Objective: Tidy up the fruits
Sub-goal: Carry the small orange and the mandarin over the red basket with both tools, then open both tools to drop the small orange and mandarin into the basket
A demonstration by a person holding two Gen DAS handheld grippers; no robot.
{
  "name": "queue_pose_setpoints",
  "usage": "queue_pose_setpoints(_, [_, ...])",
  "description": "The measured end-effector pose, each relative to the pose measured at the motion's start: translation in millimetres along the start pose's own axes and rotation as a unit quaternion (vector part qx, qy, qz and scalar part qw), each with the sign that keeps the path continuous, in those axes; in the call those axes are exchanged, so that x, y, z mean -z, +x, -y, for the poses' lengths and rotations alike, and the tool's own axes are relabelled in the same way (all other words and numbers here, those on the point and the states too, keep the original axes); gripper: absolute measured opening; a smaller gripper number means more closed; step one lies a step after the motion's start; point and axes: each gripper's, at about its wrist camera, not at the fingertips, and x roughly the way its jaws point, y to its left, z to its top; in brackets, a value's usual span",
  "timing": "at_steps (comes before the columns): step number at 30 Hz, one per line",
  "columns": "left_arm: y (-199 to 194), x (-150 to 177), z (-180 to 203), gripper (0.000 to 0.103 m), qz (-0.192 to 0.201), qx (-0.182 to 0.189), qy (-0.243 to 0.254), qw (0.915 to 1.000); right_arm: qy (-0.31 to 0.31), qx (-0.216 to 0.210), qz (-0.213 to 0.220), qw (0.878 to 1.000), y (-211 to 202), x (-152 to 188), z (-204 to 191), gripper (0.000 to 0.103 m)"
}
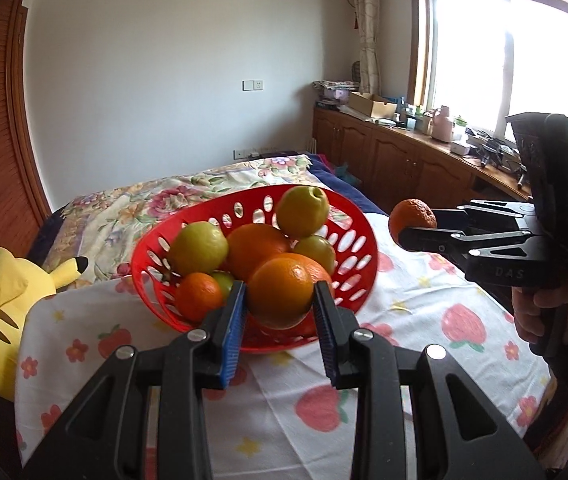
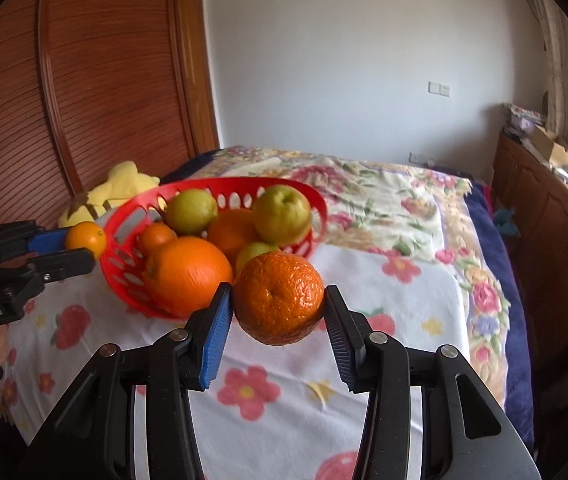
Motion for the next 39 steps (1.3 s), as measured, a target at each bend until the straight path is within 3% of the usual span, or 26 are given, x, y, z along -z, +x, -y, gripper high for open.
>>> queue_pose_setpoints(20, [31,-9,-26,0.031,-0.009,-0.019,-0.017,0.9996,-0.025,-0.028,-0.021,0.999,48,-12,-23,0.046])
queue_pose_setpoints(39, [67,-25,-29,0.033,-0.029,-0.031,-0.008,0.9991,-0.009,-0.033,-0.011,0.999,45,-4,-16,0.048])
